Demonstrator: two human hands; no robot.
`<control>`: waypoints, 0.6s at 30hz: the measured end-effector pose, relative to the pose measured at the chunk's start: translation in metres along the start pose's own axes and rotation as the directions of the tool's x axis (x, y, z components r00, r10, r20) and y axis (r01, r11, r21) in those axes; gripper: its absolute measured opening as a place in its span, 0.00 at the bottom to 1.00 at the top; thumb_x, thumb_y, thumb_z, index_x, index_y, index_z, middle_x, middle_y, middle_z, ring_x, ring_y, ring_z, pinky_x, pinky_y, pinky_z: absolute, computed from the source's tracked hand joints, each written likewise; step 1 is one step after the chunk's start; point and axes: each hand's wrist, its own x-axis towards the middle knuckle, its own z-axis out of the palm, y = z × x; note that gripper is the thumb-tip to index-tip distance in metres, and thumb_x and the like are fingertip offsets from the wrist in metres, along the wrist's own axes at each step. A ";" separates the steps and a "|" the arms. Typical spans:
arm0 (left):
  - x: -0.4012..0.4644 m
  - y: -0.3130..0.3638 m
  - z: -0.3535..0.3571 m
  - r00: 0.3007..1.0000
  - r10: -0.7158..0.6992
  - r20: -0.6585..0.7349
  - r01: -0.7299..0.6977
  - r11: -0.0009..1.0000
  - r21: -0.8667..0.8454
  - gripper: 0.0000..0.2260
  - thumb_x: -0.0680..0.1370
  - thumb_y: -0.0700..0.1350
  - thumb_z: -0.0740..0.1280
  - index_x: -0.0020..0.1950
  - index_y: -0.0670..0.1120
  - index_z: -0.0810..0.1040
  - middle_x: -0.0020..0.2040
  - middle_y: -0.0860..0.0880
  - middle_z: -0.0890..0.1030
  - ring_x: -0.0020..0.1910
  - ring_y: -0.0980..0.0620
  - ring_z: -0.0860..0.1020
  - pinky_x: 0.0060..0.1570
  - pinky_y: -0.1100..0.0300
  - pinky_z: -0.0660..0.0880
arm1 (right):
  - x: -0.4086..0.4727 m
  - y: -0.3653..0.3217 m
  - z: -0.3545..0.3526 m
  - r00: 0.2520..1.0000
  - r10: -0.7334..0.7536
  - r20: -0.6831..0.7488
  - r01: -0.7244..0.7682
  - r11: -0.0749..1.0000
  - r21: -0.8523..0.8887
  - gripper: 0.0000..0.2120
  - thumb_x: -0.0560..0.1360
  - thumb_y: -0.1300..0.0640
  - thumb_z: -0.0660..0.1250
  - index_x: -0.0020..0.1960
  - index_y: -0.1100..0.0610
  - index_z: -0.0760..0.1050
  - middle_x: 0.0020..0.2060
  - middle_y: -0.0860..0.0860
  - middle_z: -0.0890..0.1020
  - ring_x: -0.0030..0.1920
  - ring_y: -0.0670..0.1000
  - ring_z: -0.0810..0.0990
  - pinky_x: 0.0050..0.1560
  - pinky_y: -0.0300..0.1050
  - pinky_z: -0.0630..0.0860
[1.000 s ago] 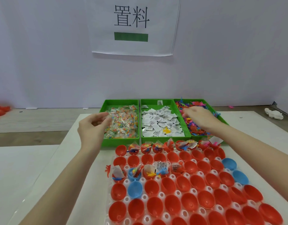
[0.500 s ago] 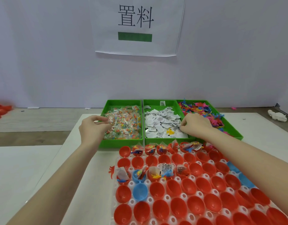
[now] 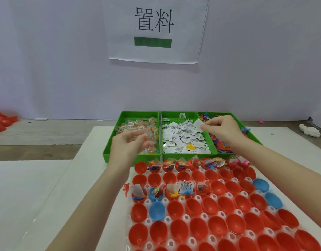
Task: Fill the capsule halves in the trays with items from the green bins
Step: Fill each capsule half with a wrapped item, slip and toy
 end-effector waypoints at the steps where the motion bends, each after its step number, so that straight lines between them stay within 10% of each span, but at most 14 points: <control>1: -0.009 0.004 0.004 0.997 -0.029 0.068 0.034 0.998 -0.060 0.07 0.76 0.34 0.64 0.47 0.45 0.78 0.37 0.49 0.83 0.35 0.56 0.83 0.35 0.70 0.77 | -0.009 -0.010 -0.002 0.998 0.009 0.062 -0.017 0.991 0.133 0.04 0.72 0.58 0.70 0.42 0.59 0.81 0.28 0.41 0.78 0.32 0.37 0.74 0.41 0.35 0.68; 7: -0.058 0.022 0.026 0.951 0.013 0.309 0.065 0.969 -0.240 0.08 0.69 0.38 0.70 0.47 0.39 0.81 0.39 0.44 0.85 0.37 0.51 0.84 0.35 0.69 0.77 | -0.079 -0.058 -0.016 0.905 -0.195 0.377 -0.003 0.885 0.466 0.09 0.62 0.52 0.72 0.39 0.56 0.83 0.29 0.43 0.81 0.31 0.36 0.75 0.32 0.25 0.69; 12: -0.078 0.028 0.034 0.913 0.038 0.407 0.066 0.969 -0.240 0.10 0.65 0.47 0.69 0.40 0.44 0.85 0.39 0.43 0.84 0.37 0.52 0.83 0.37 0.66 0.79 | -0.100 -0.059 -0.027 0.949 -0.204 0.240 0.096 0.913 0.396 0.09 0.60 0.51 0.73 0.37 0.53 0.84 0.26 0.62 0.75 0.30 0.52 0.72 0.35 0.39 0.69; 18: -0.086 0.030 0.039 0.901 0.046 0.432 0.055 0.974 -0.218 0.16 0.64 0.56 0.68 0.40 0.45 0.85 0.39 0.42 0.84 0.38 0.52 0.83 0.37 0.69 0.77 | -0.111 -0.055 -0.029 0.959 -0.258 0.120 0.211 0.928 0.307 0.05 0.65 0.61 0.75 0.38 0.53 0.82 0.19 0.45 0.60 0.23 0.42 0.58 0.27 0.29 0.60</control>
